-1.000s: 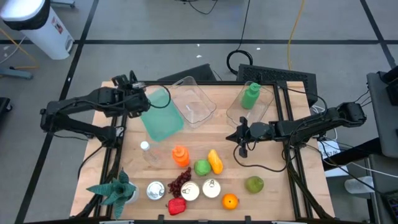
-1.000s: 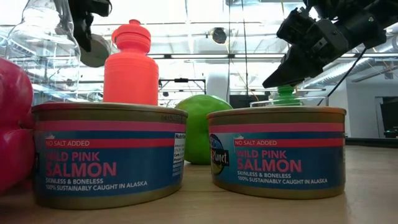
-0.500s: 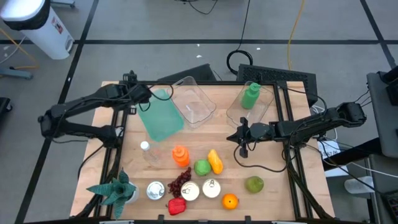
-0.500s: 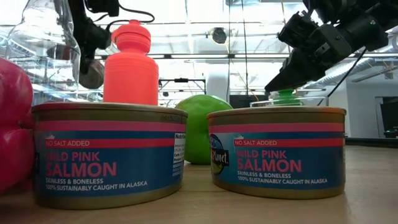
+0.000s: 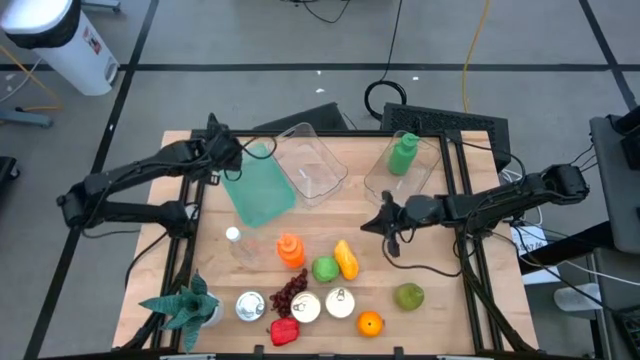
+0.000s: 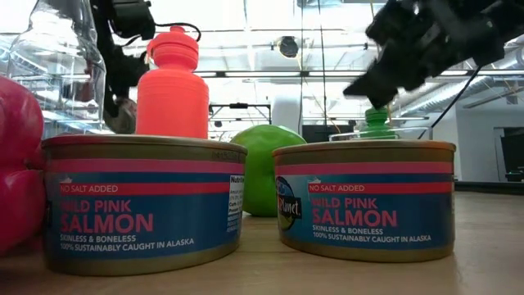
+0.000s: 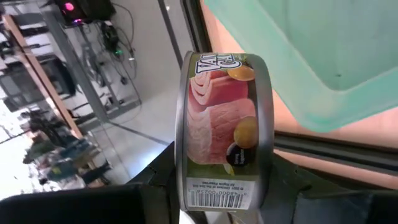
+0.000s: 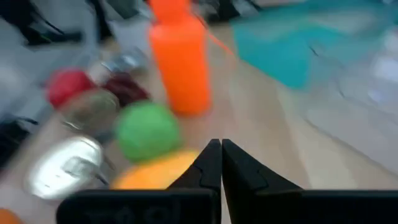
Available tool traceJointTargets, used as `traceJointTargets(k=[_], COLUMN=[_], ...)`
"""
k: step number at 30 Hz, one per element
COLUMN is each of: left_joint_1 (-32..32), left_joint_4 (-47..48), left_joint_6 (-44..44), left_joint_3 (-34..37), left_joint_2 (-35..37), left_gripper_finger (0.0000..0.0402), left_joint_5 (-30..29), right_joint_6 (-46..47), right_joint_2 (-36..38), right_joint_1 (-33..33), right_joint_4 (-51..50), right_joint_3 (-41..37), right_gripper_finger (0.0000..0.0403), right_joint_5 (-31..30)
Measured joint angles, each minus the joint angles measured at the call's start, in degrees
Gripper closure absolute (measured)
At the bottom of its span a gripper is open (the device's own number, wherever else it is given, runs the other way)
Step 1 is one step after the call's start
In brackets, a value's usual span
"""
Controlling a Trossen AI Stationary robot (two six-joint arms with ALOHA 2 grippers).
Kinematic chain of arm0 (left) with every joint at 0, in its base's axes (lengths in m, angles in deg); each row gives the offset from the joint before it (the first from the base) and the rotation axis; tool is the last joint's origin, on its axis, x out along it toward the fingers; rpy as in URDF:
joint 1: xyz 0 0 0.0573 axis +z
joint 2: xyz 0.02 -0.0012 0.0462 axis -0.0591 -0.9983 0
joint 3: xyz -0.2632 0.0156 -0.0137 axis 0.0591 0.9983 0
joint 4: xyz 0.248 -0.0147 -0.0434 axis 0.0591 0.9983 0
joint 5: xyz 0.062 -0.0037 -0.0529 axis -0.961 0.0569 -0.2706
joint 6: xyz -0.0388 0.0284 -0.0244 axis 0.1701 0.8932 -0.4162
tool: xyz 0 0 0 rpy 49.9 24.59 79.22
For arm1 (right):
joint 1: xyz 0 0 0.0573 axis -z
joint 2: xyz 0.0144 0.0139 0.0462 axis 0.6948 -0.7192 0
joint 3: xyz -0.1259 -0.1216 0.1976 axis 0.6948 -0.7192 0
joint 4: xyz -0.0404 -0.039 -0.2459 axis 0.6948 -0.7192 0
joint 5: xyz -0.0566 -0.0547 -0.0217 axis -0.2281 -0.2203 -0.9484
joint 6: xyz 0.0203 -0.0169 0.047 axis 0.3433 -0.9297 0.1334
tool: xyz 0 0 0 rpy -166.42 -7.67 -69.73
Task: Pick & Place Food Item
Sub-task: Put the green tuna can into the green bin
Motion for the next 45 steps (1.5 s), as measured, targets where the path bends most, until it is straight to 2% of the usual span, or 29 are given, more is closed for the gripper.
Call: traceJointTargets(k=[5,17,22,27,31,36,39,45], left_joint_1=[-0.26,-6.2,-8.81,-9.02,-9.04,-9.04,-9.04,-8.73], left_joint_4=[-5.21,-11.38,-12.33,-18.02,-27.36,-34.52,-34.47,-34.18], left_joint_6=[4.19,8.4,13.85,21.39,24.27,25.38,27.61,27.2], left_joint_3=[4.09,8.86,9.16,13.31,17.0,18.76,19.59,20.01], left_joint_2=[1.2,1.28,1.03,0.95,0.93,0.93,0.93,-0.63], left_gripper_finger=[0.0264,0.0264,0.0264,0.0264,0.0264,0.0264,0.0264,0.0263], left_joint_5=[0.02,-0.31,0.26,0.06,0.16,4.39,7.62,9.56], right_joint_6=[-0.49,-1.84,-2.9,-2.9,-2.9,-2.93,-2.94,-2.94], right_joint_2=[1.33,1.65,1.65,1.65,1.65,1.63,1.63,1.63], right_joint_1=[-1.32,-1.57,-1.57,-1.57,-1.57,-1.57,-1.57,-1.57], right_joint_4=[6.44,4.72,4.54,4.52,4.5,4.49,4.48,4.53], right_joint_3=[0.0,0.0,0.0,0.0,0.0,0.0,0.0,0.0], right_gripper_finger=[0.0402,0.0402,0.0401,0.0402,0.0402,0.0402,0.0402,0.0402], right_joint_5=[2.01,1.96,1.93,1.93,1.93,1.93,1.93,1.71])
